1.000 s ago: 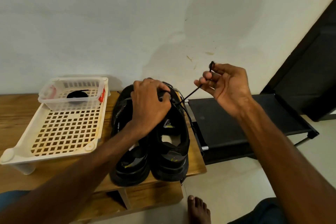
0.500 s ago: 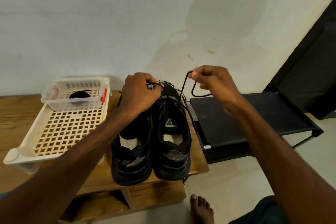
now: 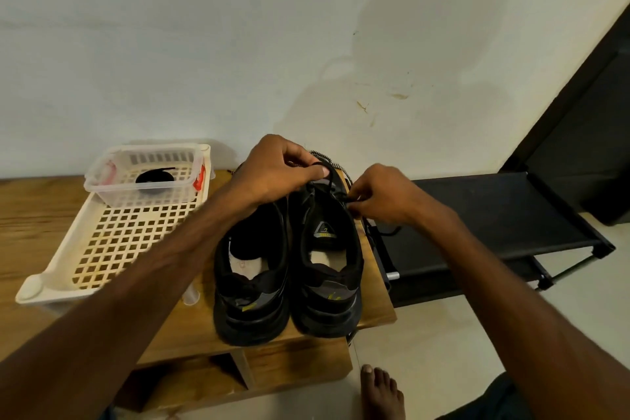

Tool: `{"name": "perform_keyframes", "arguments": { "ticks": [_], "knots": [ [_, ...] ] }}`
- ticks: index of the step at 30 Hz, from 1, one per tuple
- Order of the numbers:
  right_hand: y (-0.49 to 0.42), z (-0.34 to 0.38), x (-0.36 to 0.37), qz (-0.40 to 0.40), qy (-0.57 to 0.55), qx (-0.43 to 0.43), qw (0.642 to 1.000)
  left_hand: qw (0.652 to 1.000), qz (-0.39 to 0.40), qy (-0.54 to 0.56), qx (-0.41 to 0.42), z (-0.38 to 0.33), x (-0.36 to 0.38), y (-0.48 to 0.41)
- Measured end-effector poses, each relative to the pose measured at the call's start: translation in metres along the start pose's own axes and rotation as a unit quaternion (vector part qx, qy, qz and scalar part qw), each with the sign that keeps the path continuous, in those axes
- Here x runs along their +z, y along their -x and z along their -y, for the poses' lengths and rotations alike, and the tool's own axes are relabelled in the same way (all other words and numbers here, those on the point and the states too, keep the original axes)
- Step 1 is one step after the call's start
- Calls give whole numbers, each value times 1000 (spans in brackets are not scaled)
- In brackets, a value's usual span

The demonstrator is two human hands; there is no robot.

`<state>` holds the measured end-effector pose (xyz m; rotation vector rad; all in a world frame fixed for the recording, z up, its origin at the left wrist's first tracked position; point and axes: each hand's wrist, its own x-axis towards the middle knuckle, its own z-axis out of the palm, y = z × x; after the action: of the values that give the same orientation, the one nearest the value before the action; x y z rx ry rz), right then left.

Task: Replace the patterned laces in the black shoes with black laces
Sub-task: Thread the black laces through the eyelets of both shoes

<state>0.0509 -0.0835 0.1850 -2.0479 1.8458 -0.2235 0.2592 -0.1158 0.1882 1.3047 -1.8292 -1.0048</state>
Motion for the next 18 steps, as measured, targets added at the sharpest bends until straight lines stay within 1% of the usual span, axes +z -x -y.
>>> {"name": "perform_keyframes", "arguments": {
  "ticks": [2,5,6,8,10,12,13,14,15,16,17,18],
  "knots": [
    [-1,0,-7,-55,-37,1,998,1000,-11,3,12,1,11,1],
    [5,-1,-22,-125,-86,-41,988,996,-22,-76,37,3,21,3],
    [9,1,-27,-140,-121,-54,981,993,-21,-108,42,5,24,4],
    [17,5,-35,-158,-243,-58,955,988,-18,-148,35,8,28,6],
    [24,8,-43,-138,-400,-51,905,987,-22,-154,26,10,30,7],
    [29,10,-48,-109,-548,-48,828,987,-30,-153,26,11,33,7],
    [31,10,-49,-105,-600,-49,791,987,-33,-157,27,12,34,8],
    [32,10,-50,-106,-637,-49,762,986,-35,-163,29,12,35,8],
    [33,10,-50,-109,-661,-47,741,984,-37,-171,30,12,36,8],
    [33,9,-49,-114,-672,-40,731,983,-40,-177,31,12,37,8],
    [33,9,-49,-122,-667,-26,734,982,-45,-181,34,12,38,8],
    [32,7,-49,-141,-626,-5,767,980,-48,-187,39,12,39,9]
  ]
}}
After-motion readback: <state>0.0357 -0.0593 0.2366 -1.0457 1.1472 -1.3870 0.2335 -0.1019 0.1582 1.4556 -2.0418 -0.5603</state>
